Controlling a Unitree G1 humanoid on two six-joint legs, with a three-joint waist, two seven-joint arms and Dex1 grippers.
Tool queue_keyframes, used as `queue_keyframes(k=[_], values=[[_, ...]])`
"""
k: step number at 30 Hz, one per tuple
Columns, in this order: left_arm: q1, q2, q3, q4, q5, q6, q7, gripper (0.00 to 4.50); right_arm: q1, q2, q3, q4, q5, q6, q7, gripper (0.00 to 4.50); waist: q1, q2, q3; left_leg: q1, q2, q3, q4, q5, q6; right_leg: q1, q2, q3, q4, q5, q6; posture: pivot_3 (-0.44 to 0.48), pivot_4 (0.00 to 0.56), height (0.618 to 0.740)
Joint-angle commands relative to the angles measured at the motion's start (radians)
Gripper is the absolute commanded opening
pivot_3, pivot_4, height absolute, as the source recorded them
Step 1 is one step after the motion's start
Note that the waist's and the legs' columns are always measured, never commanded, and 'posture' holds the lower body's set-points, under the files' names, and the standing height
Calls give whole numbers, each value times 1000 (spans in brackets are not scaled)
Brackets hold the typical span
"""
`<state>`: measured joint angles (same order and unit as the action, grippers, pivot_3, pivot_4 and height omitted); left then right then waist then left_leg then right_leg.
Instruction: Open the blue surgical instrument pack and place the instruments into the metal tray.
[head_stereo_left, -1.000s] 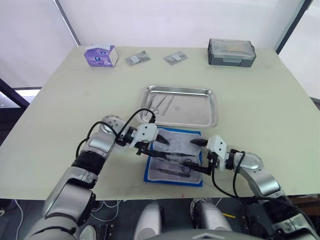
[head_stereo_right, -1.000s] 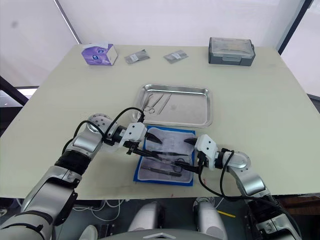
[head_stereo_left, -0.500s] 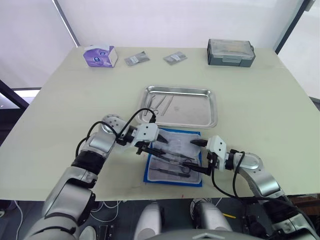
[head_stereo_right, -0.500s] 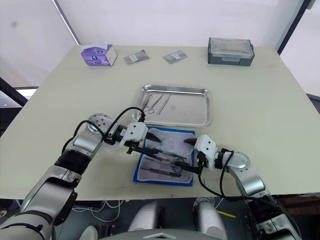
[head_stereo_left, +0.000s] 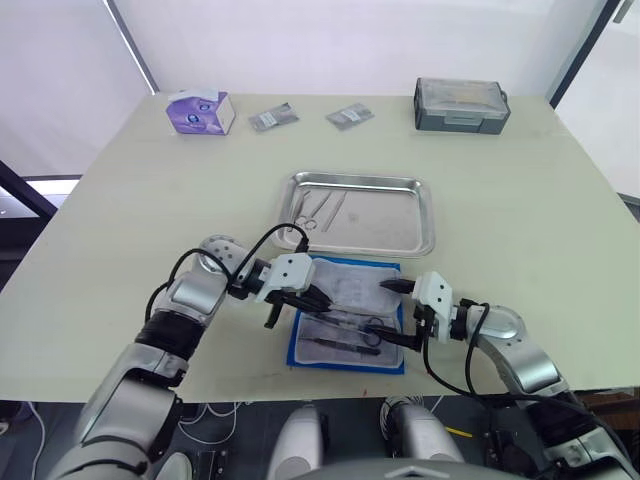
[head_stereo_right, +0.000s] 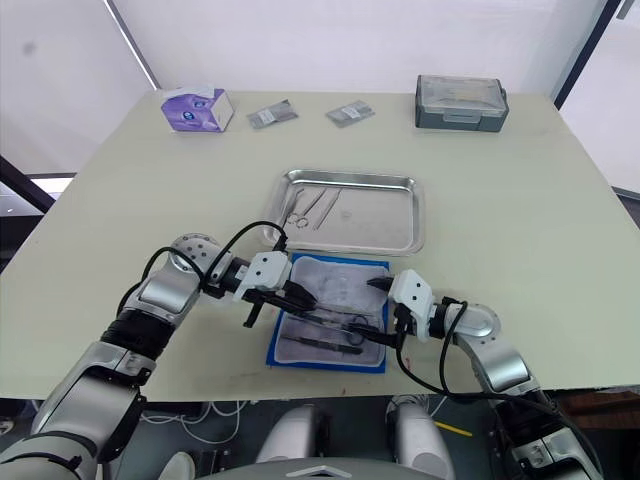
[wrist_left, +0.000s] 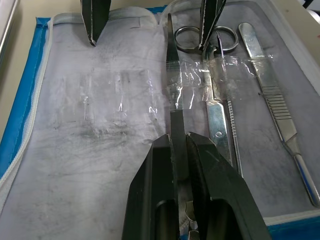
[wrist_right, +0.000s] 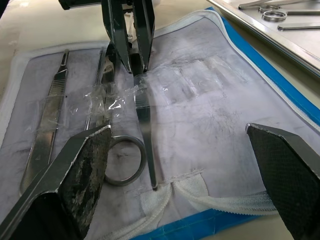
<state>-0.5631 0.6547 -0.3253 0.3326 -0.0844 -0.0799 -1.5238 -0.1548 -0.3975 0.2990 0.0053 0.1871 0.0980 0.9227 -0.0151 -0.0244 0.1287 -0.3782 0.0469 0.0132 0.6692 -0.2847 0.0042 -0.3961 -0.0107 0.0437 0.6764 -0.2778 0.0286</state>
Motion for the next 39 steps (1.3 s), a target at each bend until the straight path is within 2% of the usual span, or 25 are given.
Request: queue_keyframes(k=[1, 8, 14, 33, 39], values=[[1, 28, -18, -51, -9, 53, -53, 36, 56, -30, 43, 87, -49, 59, 5, 4500, 0, 0, 0, 0, 0, 0, 0, 0, 0, 0, 0, 0, 0, 0, 0, 0, 150, 731], [-23, 59, -13, -159, -16, 184, -53, 36, 57, -27, 44, 86, -49, 61, 4, 4500, 0, 0, 0, 0, 0, 0, 0, 0, 0, 0, 0, 0, 0, 0, 0, 0, 150, 731], [-45, 121, -18, -240, -14, 281, -68, 36, 58, -26, 44, 87, -49, 60, 4, 4500, 0, 0, 1, 0, 0, 0, 0, 0, 0, 0, 0, 0, 0, 0, 0, 0, 150, 731], [-64, 234, 18, -252, -74, 328, -85, 36, 53, -26, 45, 95, -46, 61, 14, 4500, 1, 0, 1, 0, 0, 0, 0, 0, 0, 0, 0, 0, 0, 0, 0, 0, 150, 731], [-70, 302, 17, -256, -102, 329, -91, 36, 44, -26, 46, 107, -50, 53, 20, 4500, 1, 0, 2, 0, 0, 0, 0, 0, 0, -1, 0, 0, 0, 0, 0, 0, 150, 731]])
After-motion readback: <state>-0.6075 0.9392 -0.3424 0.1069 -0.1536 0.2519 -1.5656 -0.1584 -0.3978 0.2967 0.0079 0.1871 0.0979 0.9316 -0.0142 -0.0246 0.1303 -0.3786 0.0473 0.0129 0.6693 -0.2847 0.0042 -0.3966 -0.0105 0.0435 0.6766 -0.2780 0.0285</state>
